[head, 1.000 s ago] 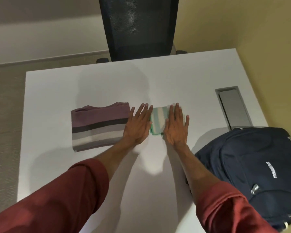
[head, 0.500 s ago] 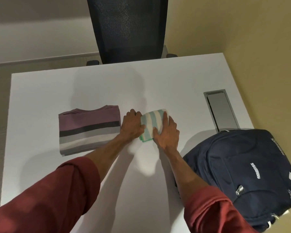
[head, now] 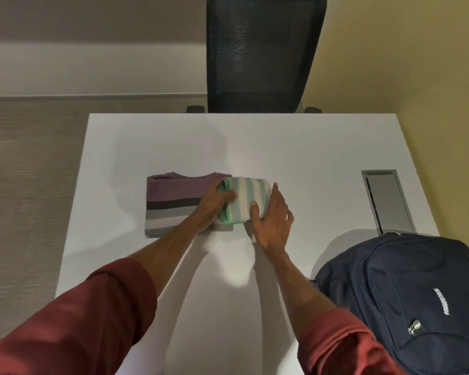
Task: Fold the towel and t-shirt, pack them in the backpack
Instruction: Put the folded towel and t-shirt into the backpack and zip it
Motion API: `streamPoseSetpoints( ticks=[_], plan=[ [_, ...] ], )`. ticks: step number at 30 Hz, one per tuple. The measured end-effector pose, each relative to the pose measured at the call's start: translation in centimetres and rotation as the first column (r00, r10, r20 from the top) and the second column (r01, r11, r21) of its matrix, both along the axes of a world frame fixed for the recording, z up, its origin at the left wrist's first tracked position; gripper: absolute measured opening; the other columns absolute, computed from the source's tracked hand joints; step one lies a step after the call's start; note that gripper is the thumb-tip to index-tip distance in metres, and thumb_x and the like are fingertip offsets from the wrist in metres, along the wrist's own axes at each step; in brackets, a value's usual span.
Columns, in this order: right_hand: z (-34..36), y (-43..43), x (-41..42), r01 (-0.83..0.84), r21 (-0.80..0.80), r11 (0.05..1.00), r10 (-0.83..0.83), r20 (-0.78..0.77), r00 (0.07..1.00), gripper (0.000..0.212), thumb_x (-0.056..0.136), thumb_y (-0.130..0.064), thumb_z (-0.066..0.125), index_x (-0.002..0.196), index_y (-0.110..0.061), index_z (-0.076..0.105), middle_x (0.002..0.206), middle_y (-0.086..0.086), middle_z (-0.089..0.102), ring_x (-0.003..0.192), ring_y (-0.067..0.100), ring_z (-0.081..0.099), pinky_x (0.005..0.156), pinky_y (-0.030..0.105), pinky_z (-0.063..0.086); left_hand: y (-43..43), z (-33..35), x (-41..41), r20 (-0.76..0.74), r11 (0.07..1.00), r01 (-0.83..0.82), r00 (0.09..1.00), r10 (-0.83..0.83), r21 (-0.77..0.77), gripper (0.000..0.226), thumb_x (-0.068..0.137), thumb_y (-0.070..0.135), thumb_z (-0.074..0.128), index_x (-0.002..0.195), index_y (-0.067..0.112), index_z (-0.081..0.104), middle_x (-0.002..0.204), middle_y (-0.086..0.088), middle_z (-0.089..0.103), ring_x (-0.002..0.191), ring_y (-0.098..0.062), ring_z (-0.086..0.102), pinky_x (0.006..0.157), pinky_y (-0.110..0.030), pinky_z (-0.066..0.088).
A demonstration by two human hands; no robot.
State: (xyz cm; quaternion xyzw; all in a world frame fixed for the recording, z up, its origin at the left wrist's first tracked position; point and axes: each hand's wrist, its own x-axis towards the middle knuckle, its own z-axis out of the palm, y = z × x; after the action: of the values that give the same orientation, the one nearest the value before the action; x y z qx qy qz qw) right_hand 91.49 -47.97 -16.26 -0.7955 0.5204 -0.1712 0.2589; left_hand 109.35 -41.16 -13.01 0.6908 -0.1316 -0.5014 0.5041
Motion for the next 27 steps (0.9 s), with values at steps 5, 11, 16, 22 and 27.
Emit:
streamPoseSetpoints(
  ticks=[5,11,16,22,27],
  plan=[
    [0.6,2.4,5.3,-0.204,-0.031,0.978,0.203,-0.039,0.978,0.073,0.110,-0.062,0.032,0.173,-0.028,0.014,0.177,-0.006,0.026,0.162,0.012,0.025,0.133,0.053,0.014,5.6,1.6,5.0,-0.065,0.996,-0.082,0.994,0.084,0.025,0.017,0.103,0.010,0.060,0.118,0.017,0.066,0.106,-0.004,0.072,0.099,-0.023,0.067,0.063,-0.018,0.058],
    [0.1,6.0,10.4,-0.392,-0.067,0.918,0.386,-0.087,0.919,0.062,0.113,-0.052,0.038,0.170,-0.034,0.020,0.176,-0.003,0.024,0.164,0.017,0.018,0.132,0.055,0.017,9.3,0.3,9.0,-0.063,0.970,-0.206,0.974,0.215,0.131,0.014,0.099,0.004,0.060,0.103,0.016,0.067,0.102,-0.011,0.070,0.092,-0.026,0.067,0.067,-0.026,0.057],
    [-2.4,8.6,12.2,-0.429,-0.094,0.898,0.396,-0.252,0.883,0.064,0.114,-0.053,0.028,0.173,-0.029,0.018,0.179,0.007,0.022,0.165,0.027,0.019,0.128,0.060,0.026,10.5,-1.4,10.0,0.159,0.974,-0.183,0.974,0.160,0.137,0.025,0.100,0.007,0.062,0.122,0.018,0.058,0.104,0.004,0.066,0.095,-0.018,0.067,0.069,-0.021,0.054],
    [-3.2,9.2,13.5,-0.407,-0.064,0.911,0.373,-0.296,0.880,0.067,0.114,-0.053,0.022,0.172,-0.018,0.025,0.180,0.009,0.018,0.167,0.027,0.011,0.133,0.058,0.013,11.6,-4.2,11.2,0.436,0.970,-0.129,0.899,0.028,0.205,0.039,0.099,0.024,0.066,0.135,0.022,0.051,0.125,-0.003,0.068,0.111,-0.029,0.068,0.091,-0.039,0.058],
    [-3.0,9.4,14.0,-0.394,-0.179,0.901,0.326,-0.317,0.891,0.061,0.115,-0.047,0.027,0.167,-0.017,0.037,0.176,0.007,0.030,0.165,0.026,0.022,0.134,0.055,0.007,12.4,-5.2,10.7,0.892,0.991,-0.003,0.436,-0.120,0.135,0.050,0.106,0.028,0.056,0.154,0.017,0.044,0.153,-0.007,0.053,0.141,-0.028,0.051,0.116,-0.049,0.047]
  ],
)
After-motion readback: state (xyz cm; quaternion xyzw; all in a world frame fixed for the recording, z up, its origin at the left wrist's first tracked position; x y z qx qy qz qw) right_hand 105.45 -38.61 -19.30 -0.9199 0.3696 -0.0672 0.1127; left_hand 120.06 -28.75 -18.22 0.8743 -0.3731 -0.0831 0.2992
